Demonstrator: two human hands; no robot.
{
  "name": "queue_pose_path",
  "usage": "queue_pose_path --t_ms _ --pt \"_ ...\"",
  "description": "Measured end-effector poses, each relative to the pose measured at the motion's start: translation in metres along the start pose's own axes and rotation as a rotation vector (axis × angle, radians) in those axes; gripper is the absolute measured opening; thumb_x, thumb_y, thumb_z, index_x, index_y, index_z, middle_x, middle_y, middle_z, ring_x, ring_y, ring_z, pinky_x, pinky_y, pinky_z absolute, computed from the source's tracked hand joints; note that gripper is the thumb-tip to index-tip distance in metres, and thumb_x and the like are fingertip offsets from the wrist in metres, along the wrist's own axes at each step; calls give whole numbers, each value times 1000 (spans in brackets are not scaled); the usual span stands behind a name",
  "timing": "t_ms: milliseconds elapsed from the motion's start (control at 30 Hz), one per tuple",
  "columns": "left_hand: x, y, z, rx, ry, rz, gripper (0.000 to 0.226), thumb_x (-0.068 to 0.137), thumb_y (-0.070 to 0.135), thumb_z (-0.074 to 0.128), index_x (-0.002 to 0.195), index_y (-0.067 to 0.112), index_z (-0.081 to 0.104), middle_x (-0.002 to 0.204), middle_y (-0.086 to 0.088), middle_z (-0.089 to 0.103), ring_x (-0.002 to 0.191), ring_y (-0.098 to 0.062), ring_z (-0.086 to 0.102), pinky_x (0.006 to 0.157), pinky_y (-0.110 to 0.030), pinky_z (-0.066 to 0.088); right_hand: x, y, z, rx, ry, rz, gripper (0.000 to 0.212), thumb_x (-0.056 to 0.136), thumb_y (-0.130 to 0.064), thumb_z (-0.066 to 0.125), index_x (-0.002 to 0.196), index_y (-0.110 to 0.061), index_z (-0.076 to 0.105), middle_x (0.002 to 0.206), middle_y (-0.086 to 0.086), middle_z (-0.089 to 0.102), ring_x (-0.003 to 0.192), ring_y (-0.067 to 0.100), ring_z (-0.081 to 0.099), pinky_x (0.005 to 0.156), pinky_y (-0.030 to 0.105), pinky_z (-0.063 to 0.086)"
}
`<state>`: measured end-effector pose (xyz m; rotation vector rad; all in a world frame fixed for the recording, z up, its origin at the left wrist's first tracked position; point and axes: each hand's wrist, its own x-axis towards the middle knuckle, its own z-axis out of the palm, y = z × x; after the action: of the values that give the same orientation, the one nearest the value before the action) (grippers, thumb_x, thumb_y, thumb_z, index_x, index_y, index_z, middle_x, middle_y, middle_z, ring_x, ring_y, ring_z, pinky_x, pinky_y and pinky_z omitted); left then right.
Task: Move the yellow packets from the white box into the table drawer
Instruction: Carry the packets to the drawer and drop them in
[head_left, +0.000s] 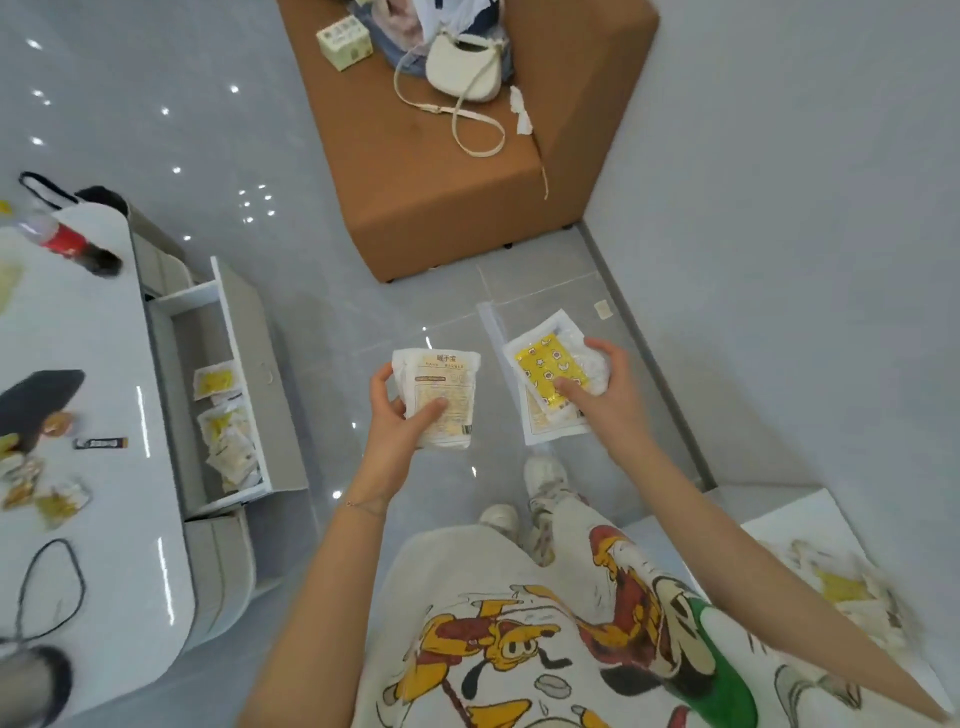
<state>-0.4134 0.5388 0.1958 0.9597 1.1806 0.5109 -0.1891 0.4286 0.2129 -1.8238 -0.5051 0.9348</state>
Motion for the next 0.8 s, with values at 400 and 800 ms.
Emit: queue_pose_path --t_ms 400,800 --pt "62 36 -85 -308 446 -39 63 86 5 68 134 21 31 110 -2 69 104 -26 67 80 -42 57 137 -69 135 -175 -463 -33 55 80 -12 75 123 -24 44 104 -17 56 90 2 60 75 25 53" --pt "82 62 -155 -589 847 -38 66 88 8 68 136 27 27 118 -4 65 103 -23 67 77 -39 57 208 -134 296 -317 -873 -25 61 79 -18 77 130 -27 44 118 -6 58 101 10 63 82 29 54"
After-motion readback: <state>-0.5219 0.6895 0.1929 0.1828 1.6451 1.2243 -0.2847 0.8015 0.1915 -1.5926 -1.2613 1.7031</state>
